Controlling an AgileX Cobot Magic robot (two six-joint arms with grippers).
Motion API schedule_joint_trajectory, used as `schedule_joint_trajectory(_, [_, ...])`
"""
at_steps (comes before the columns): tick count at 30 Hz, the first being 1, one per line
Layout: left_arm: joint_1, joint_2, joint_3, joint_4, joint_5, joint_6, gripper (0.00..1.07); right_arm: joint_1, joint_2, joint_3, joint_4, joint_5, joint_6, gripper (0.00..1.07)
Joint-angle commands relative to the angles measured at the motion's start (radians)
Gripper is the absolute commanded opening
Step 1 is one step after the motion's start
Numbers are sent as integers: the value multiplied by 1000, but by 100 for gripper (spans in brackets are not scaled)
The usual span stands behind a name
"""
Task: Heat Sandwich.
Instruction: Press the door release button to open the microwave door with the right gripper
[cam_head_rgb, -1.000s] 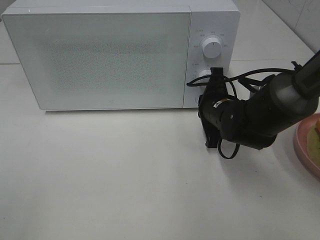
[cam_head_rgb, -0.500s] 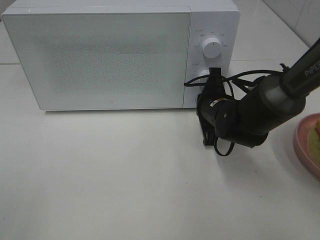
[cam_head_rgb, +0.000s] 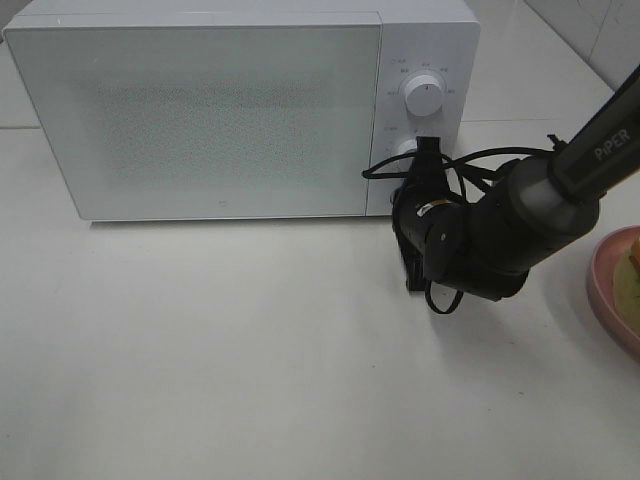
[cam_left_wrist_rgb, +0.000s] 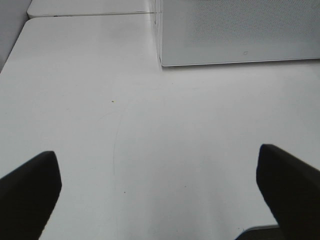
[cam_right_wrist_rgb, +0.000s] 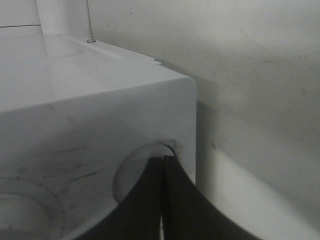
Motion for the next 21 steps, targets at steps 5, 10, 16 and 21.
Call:
schedule_joint_trajectory(5, [-4, -20, 4, -4, -14, -2, 100, -11, -17, -73, -20, -136, -25, 0])
schedule_joint_trajectory(10, [-4, -20, 4, -4, -14, -2, 100, -11, -17, -84, -20, -187, -33, 0])
schedule_joint_trajectory(16, [-4, -20, 4, -4, -14, -2, 100, -11, -17, -92, -12, -234, -30, 0])
schedule_joint_trajectory(21, [-4, -20, 4, -4, -14, -2, 100, -11, -15, -128, -12, -250, -44, 0])
